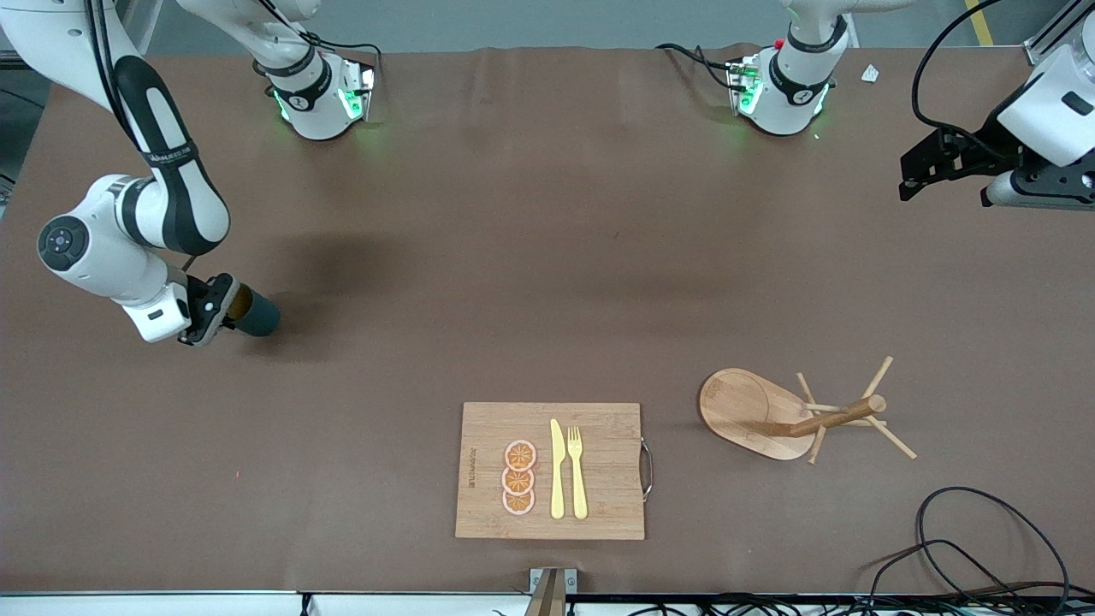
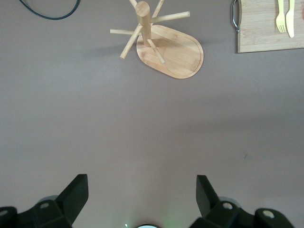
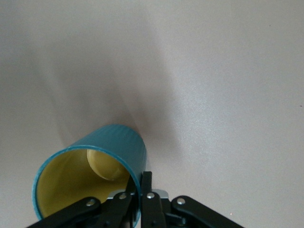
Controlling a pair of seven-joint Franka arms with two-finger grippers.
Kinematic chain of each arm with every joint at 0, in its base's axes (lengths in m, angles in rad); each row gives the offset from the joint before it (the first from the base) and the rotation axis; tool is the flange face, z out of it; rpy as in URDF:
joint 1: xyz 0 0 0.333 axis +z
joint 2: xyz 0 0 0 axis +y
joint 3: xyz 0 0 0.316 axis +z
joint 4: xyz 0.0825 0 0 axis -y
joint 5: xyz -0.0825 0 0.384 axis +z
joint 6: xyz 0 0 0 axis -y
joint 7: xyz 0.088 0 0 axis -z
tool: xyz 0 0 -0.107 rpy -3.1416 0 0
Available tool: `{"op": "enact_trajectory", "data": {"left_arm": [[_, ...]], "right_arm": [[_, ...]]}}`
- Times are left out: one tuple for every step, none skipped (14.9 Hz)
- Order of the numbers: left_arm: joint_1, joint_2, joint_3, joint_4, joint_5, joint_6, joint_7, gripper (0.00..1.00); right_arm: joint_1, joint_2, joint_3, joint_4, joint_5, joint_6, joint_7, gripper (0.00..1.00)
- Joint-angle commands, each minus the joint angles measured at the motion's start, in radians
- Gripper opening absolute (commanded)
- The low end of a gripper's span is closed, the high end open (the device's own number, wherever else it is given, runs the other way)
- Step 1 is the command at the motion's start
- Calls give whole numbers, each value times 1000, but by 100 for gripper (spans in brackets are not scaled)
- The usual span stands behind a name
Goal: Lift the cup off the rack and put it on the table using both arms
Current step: 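Carry the teal mug with the right gripper away from the cutting board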
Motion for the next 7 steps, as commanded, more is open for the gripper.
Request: {"op": "enact_trajectory", "data": {"left_arm": [[7, -11, -7, 15, -1, -7, 14, 100], [7, -8, -7, 15, -1, -7, 7, 100], [9, -6, -7, 15, -1, -7, 6, 100], [9, -5, -7, 18, 1, -7, 8, 100], [9, -2, -7, 19, 5, -4, 8, 100], [7, 0, -7, 19, 7, -4, -1, 100], [7, -2, -9, 22, 9, -4, 0, 100]], "right_arm": [[-9, -8, 6, -15, -5, 12, -19, 94], [-7, -10, 6, -11, -5, 5, -17, 100], [-7, -11, 6, -1, -2, 0, -10, 100], [-7, -11, 8, 23, 4, -20, 19, 100], [-7, -13, 6, 54, 4, -76, 82, 100], [-4, -14, 6, 86, 4, -148, 151, 100], [-3, -19, 9, 115, 4, -202, 218, 100]]}}
